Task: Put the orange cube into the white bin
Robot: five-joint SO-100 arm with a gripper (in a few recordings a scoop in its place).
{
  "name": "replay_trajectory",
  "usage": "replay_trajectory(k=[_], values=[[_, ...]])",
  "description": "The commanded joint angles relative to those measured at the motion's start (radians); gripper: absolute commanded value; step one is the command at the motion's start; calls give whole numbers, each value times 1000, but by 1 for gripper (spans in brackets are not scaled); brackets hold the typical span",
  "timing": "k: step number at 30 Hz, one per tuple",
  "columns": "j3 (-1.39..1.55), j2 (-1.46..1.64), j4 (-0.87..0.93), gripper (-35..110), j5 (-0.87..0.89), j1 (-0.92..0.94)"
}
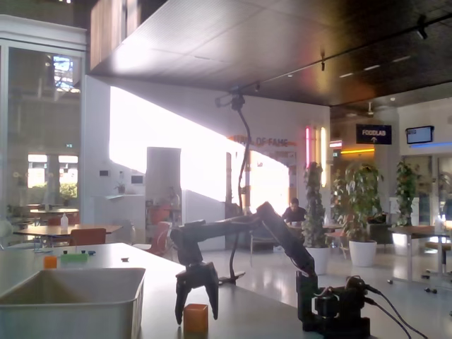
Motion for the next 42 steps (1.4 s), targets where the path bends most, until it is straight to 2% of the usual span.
replay_trajectory(k=[1, 5, 15, 33, 42], values=[[-26, 11, -5, 52, 2, 5], [-26, 12, -5, 51, -9, 11], [-26, 21, -6, 31, -9, -2], [-29, 41, -6, 31, -6, 15], [-132, 48, -3, 31, -11, 121]])
